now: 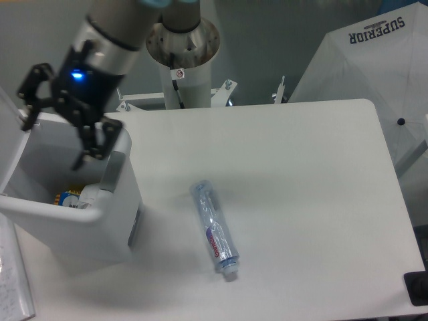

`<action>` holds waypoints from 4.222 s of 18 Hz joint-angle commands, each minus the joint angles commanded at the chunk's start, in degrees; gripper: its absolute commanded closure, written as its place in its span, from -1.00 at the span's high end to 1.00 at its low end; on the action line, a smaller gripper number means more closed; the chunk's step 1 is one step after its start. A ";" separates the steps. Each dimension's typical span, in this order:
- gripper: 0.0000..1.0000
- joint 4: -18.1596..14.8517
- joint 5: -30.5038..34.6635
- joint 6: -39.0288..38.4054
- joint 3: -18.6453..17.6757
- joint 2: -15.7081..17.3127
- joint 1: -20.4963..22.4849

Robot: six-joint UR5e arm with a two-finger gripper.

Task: Place the trash in the trash can
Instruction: 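Move the open gripper from the bin to the water bottle's cap end, then lower the gripper and close it around the bottle's cap end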

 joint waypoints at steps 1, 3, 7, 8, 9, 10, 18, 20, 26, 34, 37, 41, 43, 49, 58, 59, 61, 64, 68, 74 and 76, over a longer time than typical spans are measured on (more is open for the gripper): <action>1.00 0.00 -0.18 -2.37 0.62 -0.80 2.20; 1.00 0.70 -0.35 -5.72 1.76 -3.69 5.55; 1.00 1.41 0.87 -5.56 2.20 -9.93 8.81; 1.00 1.32 2.53 -5.64 2.29 -11.34 8.90; 1.00 1.23 5.07 -5.65 2.64 -12.66 8.90; 1.00 1.23 8.05 -5.65 2.73 -13.98 8.90; 1.00 0.44 23.45 -6.44 7.13 -23.39 7.59; 1.00 0.44 25.82 -6.61 8.35 -24.97 7.23; 1.00 -0.53 32.25 -13.38 11.96 -29.28 4.25; 1.00 -0.44 36.82 -19.79 16.44 -34.73 0.12; 1.00 -0.53 37.87 -19.80 15.57 -35.25 -1.29; 1.00 -2.02 43.15 -19.97 15.65 -36.93 -3.40; 1.00 -3.68 43.15 -19.97 15.56 -36.93 -3.40; 0.66 -5.27 45.44 -19.97 14.25 -37.63 -4.72; -0.30 -5.27 44.73 -20.06 14.25 -37.72 -4.81; -0.37 -5.27 44.73 -20.06 14.25 -37.63 -4.81; -0.51 -5.19 44.65 -20.06 14.33 -37.37 -4.81; -0.60 -5.19 44.56 -19.88 14.33 -36.67 -4.81; -0.60 -4.75 42.02 -18.92 14.77 -32.63 -4.20; -0.60 1.13 31.21 -15.41 14.95 -25.95 -1.47; -0.60 3.94 27.18 -13.57 14.95 -23.58 -0.51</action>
